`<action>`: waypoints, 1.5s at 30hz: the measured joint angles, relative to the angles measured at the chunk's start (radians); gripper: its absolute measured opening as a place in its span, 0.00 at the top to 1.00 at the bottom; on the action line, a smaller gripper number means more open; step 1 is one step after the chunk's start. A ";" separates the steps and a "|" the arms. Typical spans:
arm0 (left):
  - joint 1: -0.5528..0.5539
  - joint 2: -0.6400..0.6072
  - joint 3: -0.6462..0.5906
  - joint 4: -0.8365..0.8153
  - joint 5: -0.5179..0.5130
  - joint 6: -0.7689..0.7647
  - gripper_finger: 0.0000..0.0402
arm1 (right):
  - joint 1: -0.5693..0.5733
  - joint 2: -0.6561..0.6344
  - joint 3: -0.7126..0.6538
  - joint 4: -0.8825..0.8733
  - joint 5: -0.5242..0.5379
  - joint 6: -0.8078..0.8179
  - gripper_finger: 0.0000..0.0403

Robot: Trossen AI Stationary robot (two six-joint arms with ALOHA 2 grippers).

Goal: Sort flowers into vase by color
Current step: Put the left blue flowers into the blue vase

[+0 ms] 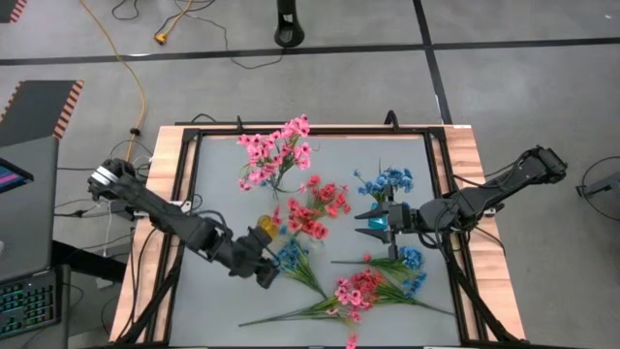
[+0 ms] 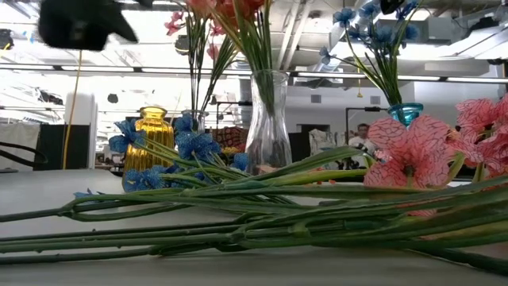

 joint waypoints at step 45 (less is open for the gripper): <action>0.144 0.422 -0.001 0.337 0.163 -0.825 0.59 | 0.000 0.000 0.000 -0.022 -0.001 0.074 0.60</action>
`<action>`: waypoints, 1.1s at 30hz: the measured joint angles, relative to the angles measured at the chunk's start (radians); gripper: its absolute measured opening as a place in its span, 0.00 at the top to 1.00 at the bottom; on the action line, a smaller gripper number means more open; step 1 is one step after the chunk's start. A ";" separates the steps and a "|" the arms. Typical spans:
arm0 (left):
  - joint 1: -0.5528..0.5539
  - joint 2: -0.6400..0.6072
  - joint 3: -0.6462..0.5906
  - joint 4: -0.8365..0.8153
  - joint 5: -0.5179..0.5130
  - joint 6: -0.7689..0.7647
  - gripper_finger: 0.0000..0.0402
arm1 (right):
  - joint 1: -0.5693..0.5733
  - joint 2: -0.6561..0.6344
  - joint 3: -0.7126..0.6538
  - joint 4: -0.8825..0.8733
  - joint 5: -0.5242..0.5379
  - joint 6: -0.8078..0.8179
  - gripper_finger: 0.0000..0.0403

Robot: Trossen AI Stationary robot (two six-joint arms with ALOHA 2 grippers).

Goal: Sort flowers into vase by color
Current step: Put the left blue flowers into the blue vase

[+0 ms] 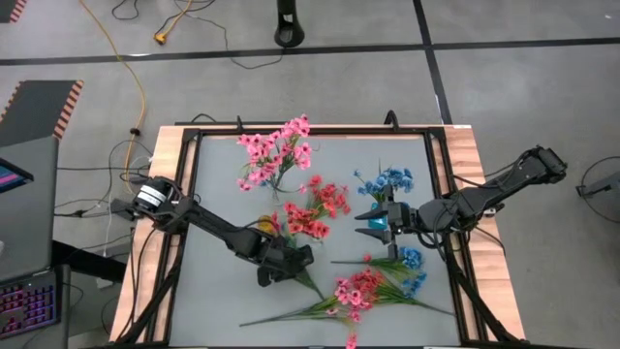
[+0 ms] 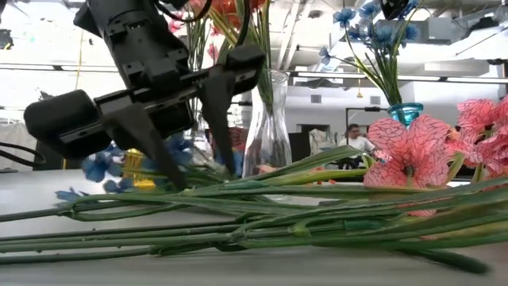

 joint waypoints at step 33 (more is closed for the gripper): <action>-0.040 0.000 0.000 -0.099 -0.041 0.059 1.00 | 0.000 0.000 0.000 0.000 0.000 0.003 0.60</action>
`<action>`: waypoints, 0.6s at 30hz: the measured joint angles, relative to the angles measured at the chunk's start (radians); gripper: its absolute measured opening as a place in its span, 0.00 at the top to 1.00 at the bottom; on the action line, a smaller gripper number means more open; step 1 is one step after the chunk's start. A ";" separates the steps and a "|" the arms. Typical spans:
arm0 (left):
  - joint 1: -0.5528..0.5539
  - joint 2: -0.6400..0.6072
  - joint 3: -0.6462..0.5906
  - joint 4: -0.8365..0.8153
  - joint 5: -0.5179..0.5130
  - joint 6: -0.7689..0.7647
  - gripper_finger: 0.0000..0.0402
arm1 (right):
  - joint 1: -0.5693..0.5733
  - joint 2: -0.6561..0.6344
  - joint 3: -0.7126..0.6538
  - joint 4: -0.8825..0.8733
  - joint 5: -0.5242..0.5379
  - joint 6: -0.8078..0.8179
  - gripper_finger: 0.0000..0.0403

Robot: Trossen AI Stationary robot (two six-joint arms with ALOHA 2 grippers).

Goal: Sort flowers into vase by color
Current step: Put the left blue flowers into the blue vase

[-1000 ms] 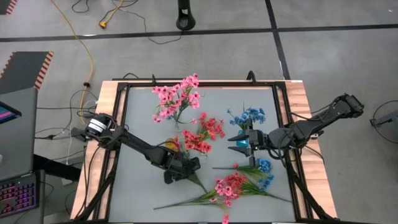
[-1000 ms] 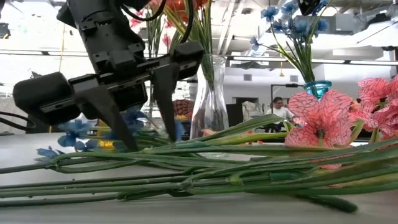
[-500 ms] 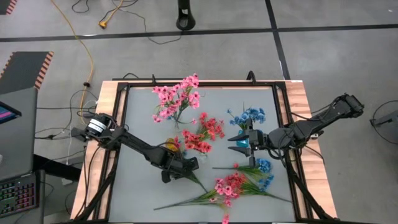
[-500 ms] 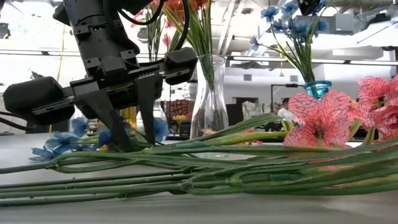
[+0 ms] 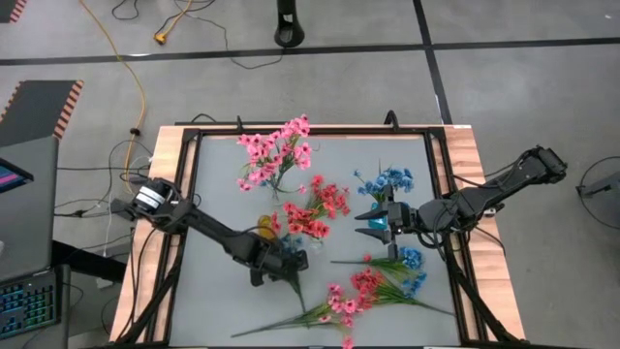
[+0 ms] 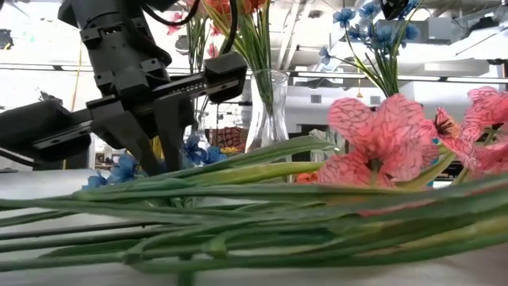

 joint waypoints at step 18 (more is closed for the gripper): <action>-0.036 -0.099 0.000 -0.117 -0.238 0.135 1.00 | 0.000 0.000 0.000 0.000 0.000 -0.002 0.60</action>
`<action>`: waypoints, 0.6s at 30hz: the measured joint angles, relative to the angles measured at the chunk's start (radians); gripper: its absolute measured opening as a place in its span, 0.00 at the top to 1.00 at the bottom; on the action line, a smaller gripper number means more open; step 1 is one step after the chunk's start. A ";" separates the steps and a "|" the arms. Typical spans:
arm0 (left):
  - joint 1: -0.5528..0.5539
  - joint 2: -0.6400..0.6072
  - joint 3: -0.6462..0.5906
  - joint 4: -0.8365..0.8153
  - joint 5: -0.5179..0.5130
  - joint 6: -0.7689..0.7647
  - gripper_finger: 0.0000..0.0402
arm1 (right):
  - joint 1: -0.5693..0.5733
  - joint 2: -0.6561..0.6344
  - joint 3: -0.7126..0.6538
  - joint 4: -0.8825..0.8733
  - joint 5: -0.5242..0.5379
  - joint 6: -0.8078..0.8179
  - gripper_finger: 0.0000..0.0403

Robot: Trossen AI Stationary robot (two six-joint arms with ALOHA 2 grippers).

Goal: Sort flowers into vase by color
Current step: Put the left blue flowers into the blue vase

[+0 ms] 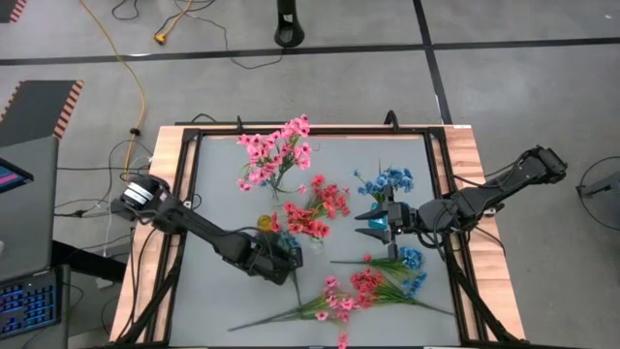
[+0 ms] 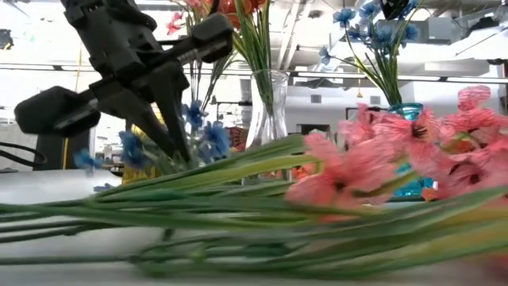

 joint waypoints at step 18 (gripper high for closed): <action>-0.012 -0.190 0.000 -0.161 -0.191 0.239 1.00 | 0.000 0.000 0.000 0.000 0.000 0.000 0.60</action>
